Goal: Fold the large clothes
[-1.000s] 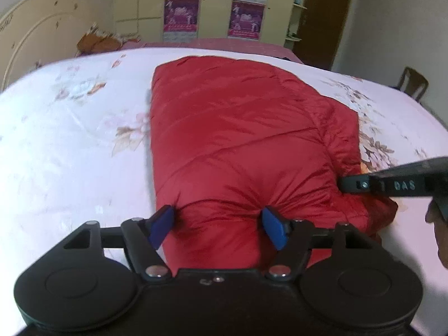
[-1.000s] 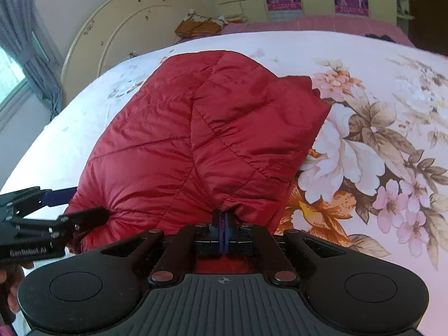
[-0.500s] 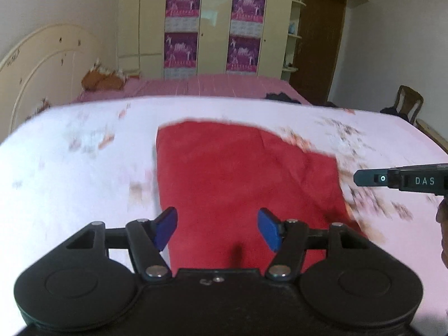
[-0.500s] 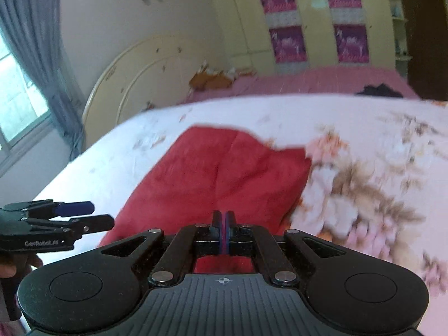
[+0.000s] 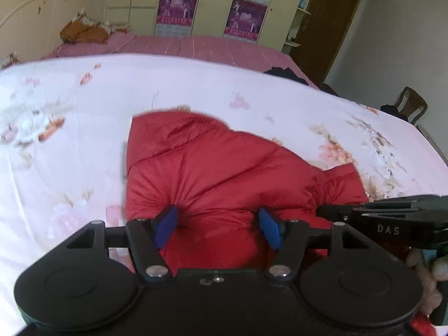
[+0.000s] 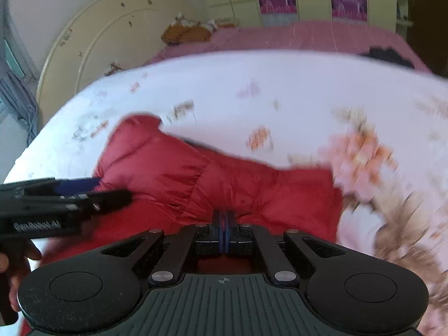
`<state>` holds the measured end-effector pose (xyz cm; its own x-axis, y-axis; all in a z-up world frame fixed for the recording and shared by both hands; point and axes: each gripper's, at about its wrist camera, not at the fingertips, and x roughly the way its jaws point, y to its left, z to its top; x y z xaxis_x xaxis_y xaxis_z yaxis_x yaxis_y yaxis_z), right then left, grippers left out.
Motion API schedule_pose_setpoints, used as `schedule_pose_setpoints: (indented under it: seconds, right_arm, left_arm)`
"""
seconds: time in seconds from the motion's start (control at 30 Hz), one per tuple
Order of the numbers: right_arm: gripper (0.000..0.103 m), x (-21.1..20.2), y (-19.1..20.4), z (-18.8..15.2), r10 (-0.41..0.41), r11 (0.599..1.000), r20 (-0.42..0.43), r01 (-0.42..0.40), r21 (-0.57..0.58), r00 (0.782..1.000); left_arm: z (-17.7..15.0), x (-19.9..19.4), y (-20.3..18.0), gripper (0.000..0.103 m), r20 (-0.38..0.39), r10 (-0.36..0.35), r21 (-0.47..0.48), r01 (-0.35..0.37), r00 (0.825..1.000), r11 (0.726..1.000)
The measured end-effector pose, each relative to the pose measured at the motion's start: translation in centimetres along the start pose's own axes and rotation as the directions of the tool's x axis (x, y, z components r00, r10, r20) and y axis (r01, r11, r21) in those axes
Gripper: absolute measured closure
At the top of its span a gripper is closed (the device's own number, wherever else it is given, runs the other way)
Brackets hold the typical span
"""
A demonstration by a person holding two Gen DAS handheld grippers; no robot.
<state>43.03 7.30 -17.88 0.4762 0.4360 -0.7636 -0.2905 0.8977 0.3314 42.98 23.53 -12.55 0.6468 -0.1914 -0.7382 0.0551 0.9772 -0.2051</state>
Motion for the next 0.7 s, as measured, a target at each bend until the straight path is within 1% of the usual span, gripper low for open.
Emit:
schedule_pose_setpoints:
  seconds: [0.07, 0.13, 0.17, 0.2, 0.27, 0.3, 0.33, 0.4, 0.43, 0.47, 0.5, 0.57, 0.6, 0.63, 0.7]
  right_arm:
    - [0.103, 0.3, -0.1, -0.3, -0.001, 1.000, 0.007, 0.001, 0.004, 1.000]
    - [0.103, 0.1, 0.0, -0.1, -0.011, 1.000, -0.004, 0.011, -0.008, 1.000]
    - [0.103, -0.5, 0.2, 0.1, -0.021, 1.000, -0.006, 0.021, -0.016, 1.000]
    - [0.103, -1.9, 0.6, 0.4, -0.030, 0.999, 0.016, 0.030, -0.027, 0.999]
    - [0.103, -5.3, 1.2, 0.0, -0.012, 0.999, 0.099, 0.016, -0.031, 0.995]
    - [0.103, -6.8, 1.0, -0.5, 0.004, 1.000, 0.113, -0.002, -0.014, 0.994]
    - [0.103, -7.7, 0.9, -1.1, 0.013, 1.000, 0.107, -0.012, -0.011, 0.994]
    - [0.103, -7.6, 0.9, -2.2, 0.002, 1.000, 0.084, 0.000, -0.030, 0.996]
    - [0.103, -6.6, 0.7, -2.7, -0.014, 0.999, 0.047, 0.016, -0.038, 0.999]
    - [0.103, -5.5, 0.6, -3.0, -0.021, 0.999, 0.017, 0.022, -0.041, 1.000]
    - [0.103, -4.6, 0.3, -3.5, -0.028, 0.998, 0.010, 0.028, -0.051, 1.000]
    - [0.103, -4.2, -0.1, -3.6, -0.032, 0.999, 0.005, 0.032, -0.020, 0.999]
    - [0.103, -4.8, 0.1, -3.4, -0.042, 0.999, 0.000, 0.042, -0.011, 0.999]
    - [0.103, -5.7, 0.5, -3.3, -0.044, 0.999, 0.009, 0.044, -0.015, 0.999]
    - [0.103, -8.9, 1.5, -3.8, -0.006, 0.999, 0.065, 0.009, -0.045, 0.998]
  left_arm:
    - [-0.2, 0.4, 0.0, 0.039, -0.014, 0.007, 0.020, -0.007, 1.000, 1.000]
    - [0.0, 0.3, -0.5, 0.039, -0.022, 0.017, 0.047, -0.016, 1.000, 0.999]
    - [0.2, -0.3, -0.7, 0.042, -0.026, 0.026, 0.055, -0.025, 0.999, 0.998]
    - [0.2, -1.6, -1.1, 0.043, -0.018, 0.026, 0.055, -0.025, 0.999, 0.998]
    - [0.0, -4.9, -1.5, 0.043, 0.046, -0.038, 0.042, 0.036, 0.998, 0.998]
    - [-0.6, -6.1, -1.8, 0.043, 0.063, -0.073, 0.039, 0.071, 0.995, 0.997]
    - [-1.2, -6.7, -2.3, 0.043, 0.056, -0.086, 0.050, 0.083, 0.995, 0.995]
    - [-2.4, -6.0, -3.1, 0.042, 0.029, -0.059, 0.087, 0.056, 0.998, 0.995]
    - [-2.9, -5.0, -3.3, 0.039, 0.012, -0.043, 0.100, 0.042, 0.999, 0.994]
    - [-3.3, -4.2, -3.3, 0.039, 0.004, -0.039, 0.101, 0.038, 0.999, 0.994]
    - [-3.4, -3.7, -3.3, 0.039, -0.005, -0.029, 0.107, 0.030, 1.000, 0.994]
    - [-3.3, -3.4, -3.1, 0.039, -0.020, -0.021, 0.100, 0.023, 1.000, 0.995]
    - [-3.4, -3.8, -3.1, 0.039, -0.024, -0.015, 0.105, 0.017, 1.000, 0.994]
    - [-3.4, -4.8, -3.4, 0.043, -0.020, -0.006, 0.109, 0.008, 1.000, 0.994]
    - [-3.8, -7.1, -3.6, 0.043, 0.011, -0.023, 0.119, 0.022, 1.000, 0.993]
